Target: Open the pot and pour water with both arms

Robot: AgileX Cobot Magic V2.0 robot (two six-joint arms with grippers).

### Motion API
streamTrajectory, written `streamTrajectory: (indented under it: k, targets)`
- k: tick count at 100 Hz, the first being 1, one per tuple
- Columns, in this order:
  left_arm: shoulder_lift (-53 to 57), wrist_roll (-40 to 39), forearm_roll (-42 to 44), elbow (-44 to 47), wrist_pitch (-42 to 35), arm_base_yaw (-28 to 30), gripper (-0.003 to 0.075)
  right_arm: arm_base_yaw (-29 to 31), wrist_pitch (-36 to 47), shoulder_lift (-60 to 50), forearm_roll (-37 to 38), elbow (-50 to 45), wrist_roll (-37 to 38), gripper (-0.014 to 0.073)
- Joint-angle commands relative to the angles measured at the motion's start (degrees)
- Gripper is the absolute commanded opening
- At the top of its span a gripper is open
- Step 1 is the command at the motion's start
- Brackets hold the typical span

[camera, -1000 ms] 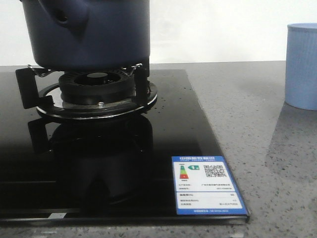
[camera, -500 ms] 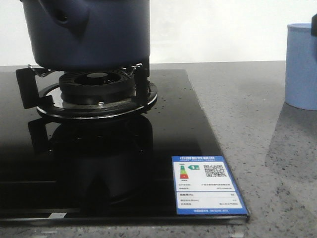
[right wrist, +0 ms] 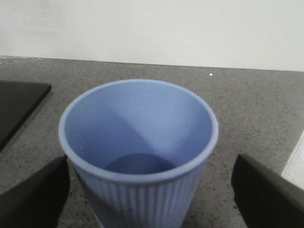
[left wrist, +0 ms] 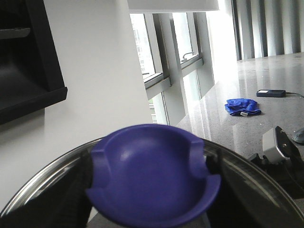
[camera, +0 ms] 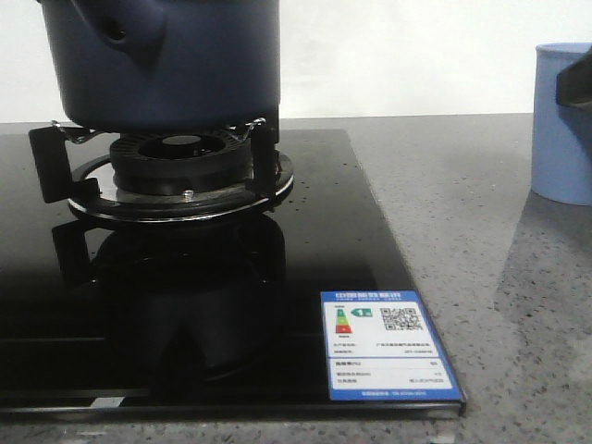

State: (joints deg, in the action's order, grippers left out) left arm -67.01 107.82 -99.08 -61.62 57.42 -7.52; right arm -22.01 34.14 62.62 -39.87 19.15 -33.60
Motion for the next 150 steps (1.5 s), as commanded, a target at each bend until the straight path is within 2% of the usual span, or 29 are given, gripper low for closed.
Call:
streamTrajectory:
  k: [1,49,58,75,82,98,108,120,134,150]
  targets:
    - [1.59,-0.31,-7.03,-1.99,1.55,-0.41,0.0250,-0.09,5.88,1.29,3.58,2.46,3.46,0.0627]
    - [1.59,-0.31,-7.03,-1.99,1.88,-0.41,0.0250,0.01,10.45,10.83,3.58,6.93,4.67,0.0612]
    - [1.59,-0.31,-7.03,-1.99,1.88,-0.41,0.0250,0.01,9.16,10.94,3.63,6.93,5.81,0.0545]
    - [1.70,-0.31,-7.03,-1.99,1.88,-0.41,0.0250,0.01,6.91,10.94,3.63,6.93,5.90,0.0318]
    - [1.74,-0.69,-7.03,-1.99,1.29,-0.41,0.0250,-0.10,6.92,10.27,4.35,6.93,5.90,0.0251]
    - [3.27,-6.68,-7.03,-1.99,-3.25,0.15,0.0250,-0.10,6.39,5.26,13.41,8.03,5.90,0.0225]
    - [4.87,-6.92,-7.03,-1.99,-4.11,0.80,0.0250,-0.10,1.91,1.62,18.85,12.47,5.90,0.0225]
    - [7.48,-8.45,-7.03,-1.99,-7.51,1.26,0.0250,-0.10,-8.46,0.68,25.16,22.44,5.90,0.0225]
    - [10.05,-9.82,-6.91,-1.99,-10.07,1.26,0.0250,-1.83,-19.36,3.10,29.49,34.67,5.90,0.0225]
    - [12.20,-11.58,-6.69,-1.99,-11.27,1.26,0.0250,-6.01,-27.27,8.86,34.38,46.38,5.90,0.0225]
